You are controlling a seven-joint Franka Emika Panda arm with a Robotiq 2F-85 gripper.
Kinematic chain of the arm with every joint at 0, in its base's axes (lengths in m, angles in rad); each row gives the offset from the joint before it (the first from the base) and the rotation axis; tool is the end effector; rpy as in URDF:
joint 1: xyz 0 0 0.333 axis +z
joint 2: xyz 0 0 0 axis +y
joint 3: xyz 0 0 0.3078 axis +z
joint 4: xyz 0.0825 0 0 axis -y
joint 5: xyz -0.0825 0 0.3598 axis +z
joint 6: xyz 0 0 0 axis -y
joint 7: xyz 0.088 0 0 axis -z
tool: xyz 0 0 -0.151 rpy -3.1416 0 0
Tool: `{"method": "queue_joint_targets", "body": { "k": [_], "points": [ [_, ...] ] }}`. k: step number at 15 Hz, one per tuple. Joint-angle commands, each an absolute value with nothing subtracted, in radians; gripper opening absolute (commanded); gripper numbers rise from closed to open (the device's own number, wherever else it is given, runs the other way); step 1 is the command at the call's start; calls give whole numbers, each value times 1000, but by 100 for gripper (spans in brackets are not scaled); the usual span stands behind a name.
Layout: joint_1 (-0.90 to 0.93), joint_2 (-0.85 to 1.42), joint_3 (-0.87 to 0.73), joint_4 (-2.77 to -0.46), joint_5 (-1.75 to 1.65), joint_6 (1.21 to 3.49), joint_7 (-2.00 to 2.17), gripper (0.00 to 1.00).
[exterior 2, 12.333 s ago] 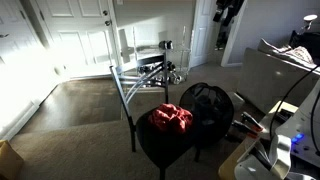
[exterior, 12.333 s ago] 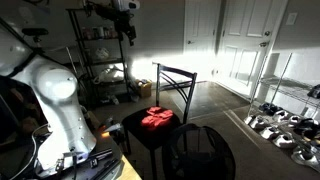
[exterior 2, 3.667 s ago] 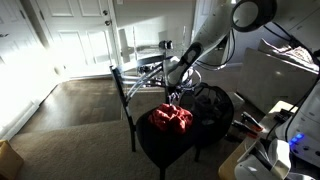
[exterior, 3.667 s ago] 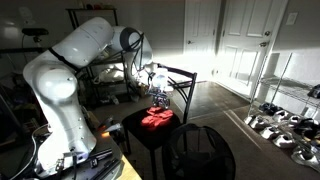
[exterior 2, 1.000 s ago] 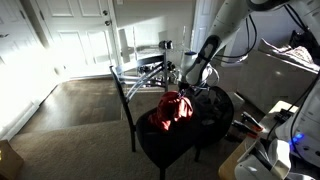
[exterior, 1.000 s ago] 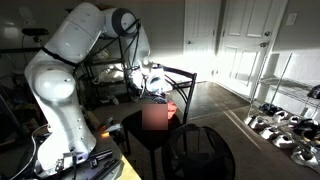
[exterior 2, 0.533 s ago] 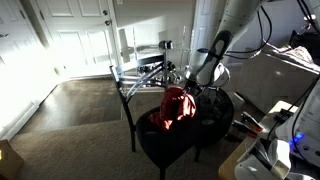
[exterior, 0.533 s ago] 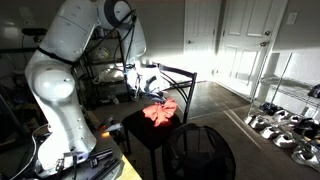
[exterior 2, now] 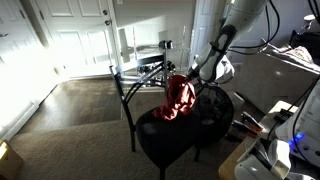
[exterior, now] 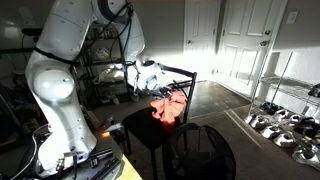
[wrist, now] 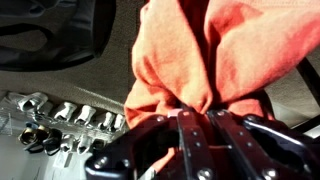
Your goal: Put the cloth in the black object
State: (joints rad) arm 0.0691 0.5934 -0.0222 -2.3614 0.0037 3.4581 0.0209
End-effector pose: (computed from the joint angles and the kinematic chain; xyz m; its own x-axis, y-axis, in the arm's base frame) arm 0.5378 0.0241 0.1141 0.8755 0.0260 0.4826 0.0287 -0.9996 0.0016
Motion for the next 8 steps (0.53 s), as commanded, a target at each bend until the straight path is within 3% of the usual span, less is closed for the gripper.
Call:
{"method": "queue_joint_targets", "body": {
  "k": [1, 8],
  "points": [
    [132, 492, -97, -2442, 93, 3455, 22, 3],
    [229, 461, -182, -2480, 213, 3414, 26, 3]
  ]
}}
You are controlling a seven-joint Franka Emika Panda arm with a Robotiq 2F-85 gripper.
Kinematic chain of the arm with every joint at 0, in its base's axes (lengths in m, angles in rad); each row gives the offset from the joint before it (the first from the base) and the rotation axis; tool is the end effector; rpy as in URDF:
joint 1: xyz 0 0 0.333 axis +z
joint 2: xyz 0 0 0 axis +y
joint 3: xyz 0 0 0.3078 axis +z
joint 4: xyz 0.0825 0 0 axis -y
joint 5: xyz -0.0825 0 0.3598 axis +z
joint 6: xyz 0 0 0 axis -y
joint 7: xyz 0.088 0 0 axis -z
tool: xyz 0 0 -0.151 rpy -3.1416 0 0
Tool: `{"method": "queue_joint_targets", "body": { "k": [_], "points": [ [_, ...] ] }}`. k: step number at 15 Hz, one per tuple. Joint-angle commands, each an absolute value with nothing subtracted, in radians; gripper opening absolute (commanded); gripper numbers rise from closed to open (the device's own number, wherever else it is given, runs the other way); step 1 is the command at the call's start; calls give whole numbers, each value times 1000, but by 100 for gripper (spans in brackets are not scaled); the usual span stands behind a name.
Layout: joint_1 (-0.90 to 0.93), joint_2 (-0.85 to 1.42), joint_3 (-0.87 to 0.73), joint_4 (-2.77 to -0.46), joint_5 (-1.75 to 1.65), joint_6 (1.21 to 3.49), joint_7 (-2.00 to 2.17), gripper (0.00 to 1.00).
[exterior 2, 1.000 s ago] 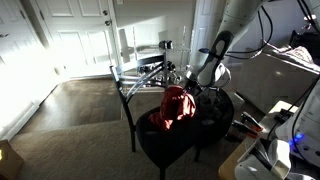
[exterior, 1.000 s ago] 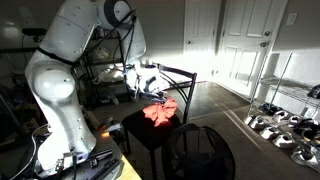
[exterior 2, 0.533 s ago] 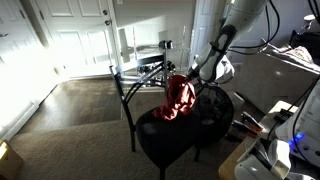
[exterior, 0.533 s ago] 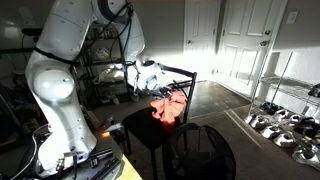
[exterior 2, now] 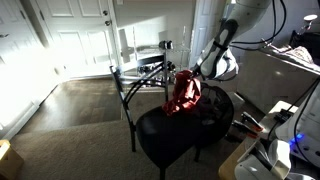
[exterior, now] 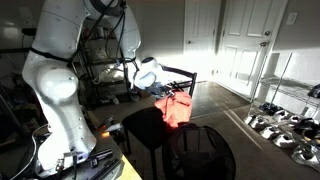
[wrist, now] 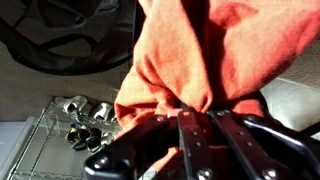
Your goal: Put the cloth in the black object
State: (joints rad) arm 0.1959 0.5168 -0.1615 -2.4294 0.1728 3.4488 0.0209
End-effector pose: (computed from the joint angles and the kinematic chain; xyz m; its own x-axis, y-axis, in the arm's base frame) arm 0.5250 -0.0089 0.1379 0.8627 -0.0980 0.4961 -0.1320 -0.9907 0.0337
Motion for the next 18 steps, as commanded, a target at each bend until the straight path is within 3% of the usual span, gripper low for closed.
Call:
{"method": "queue_joint_targets", "body": {
  "k": [1, 2, 9, 10, 18],
  "points": [
    [200, 455, -150, -2481, 191, 3401, 29, 3],
    [204, 515, -163, -2440, 187, 3444, 18, 13],
    [203, 504, -157, -2444, 182, 3421, 21, 13],
    [203, 504, -157, -2444, 182, 3421, 21, 3],
    [154, 399, -133, -2488, 181, 3357, 41, 3]
  ]
}}
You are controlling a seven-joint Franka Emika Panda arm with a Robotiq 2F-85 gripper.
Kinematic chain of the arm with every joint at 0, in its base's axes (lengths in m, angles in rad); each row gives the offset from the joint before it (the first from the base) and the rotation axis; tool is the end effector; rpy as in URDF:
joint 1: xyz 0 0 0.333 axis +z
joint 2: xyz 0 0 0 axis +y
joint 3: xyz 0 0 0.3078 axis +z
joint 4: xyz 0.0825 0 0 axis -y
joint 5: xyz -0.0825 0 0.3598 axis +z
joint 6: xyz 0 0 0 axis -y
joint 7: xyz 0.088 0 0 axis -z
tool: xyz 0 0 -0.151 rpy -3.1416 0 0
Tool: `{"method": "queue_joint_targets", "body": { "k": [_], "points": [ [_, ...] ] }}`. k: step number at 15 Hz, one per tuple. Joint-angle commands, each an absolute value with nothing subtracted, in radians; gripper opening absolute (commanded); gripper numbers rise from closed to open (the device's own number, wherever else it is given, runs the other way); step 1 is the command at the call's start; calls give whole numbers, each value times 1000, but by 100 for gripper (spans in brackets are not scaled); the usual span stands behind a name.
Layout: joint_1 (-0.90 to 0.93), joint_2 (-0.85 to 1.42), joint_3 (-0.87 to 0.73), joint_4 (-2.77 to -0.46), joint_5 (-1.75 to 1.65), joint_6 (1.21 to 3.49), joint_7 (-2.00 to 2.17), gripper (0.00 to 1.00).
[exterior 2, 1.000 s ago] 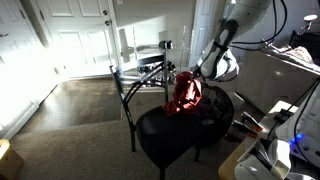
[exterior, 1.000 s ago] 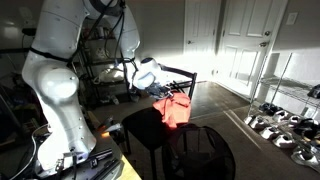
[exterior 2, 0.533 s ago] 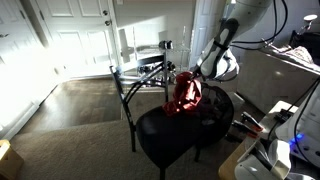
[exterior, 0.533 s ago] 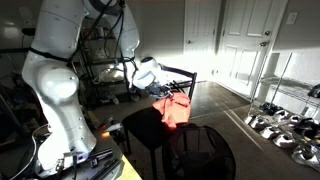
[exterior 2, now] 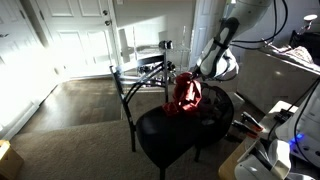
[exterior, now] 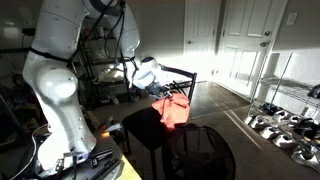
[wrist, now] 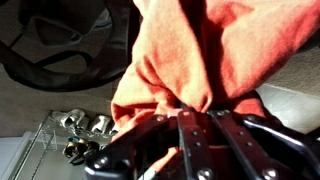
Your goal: Put the cloth in the black object
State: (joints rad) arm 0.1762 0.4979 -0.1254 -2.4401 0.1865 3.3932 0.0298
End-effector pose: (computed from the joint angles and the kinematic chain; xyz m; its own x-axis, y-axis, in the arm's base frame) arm 0.5182 -0.0006 0.1344 0.8846 -0.1243 0.4495 -0.1428 -0.9897 0.0073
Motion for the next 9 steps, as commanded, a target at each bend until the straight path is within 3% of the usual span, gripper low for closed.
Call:
{"method": "queue_joint_targets", "body": {
  "k": [1, 9],
  "points": [
    [182, 371, -174, -2498, 195, 3344, 30, 3],
    [246, 180, -417, -2519, 215, 3268, 18, 3]
  ]
}}
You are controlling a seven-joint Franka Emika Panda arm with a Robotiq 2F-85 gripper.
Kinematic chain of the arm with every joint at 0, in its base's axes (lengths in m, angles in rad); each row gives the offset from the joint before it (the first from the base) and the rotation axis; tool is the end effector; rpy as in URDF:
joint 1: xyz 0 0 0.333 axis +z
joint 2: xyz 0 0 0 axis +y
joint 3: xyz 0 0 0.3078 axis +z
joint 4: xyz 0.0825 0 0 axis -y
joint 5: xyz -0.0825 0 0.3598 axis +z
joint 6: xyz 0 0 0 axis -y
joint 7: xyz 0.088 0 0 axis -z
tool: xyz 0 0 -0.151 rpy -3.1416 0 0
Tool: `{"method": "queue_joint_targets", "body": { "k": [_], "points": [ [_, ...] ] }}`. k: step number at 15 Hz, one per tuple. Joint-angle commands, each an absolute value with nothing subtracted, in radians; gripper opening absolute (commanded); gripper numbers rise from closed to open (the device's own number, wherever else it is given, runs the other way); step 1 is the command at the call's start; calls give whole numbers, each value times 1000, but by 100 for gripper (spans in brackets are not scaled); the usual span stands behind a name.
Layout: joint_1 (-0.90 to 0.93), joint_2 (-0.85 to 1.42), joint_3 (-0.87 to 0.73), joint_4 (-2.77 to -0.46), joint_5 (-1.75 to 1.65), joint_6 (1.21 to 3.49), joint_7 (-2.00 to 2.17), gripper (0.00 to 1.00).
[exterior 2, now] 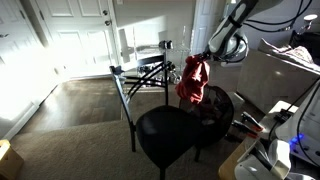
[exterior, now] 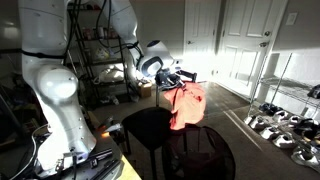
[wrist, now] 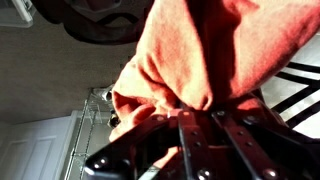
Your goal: Put the cloth in the black object
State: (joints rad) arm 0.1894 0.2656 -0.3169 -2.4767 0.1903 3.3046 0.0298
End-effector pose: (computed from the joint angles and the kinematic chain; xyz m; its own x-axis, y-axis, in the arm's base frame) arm 0.5237 -0.0909 0.2361 0.7917 -0.2657 0.5500 -0.3109 -0.9504 -0.0115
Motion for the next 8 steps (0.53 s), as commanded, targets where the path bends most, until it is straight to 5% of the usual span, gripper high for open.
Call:
{"method": "queue_joint_targets", "body": {
  "k": [1, 8],
  "points": [
    [265, 178, -463, -2512, 212, 3264, 18, 3],
    [408, 215, -701, -2530, 220, 3289, 40, 3]
  ]
}}
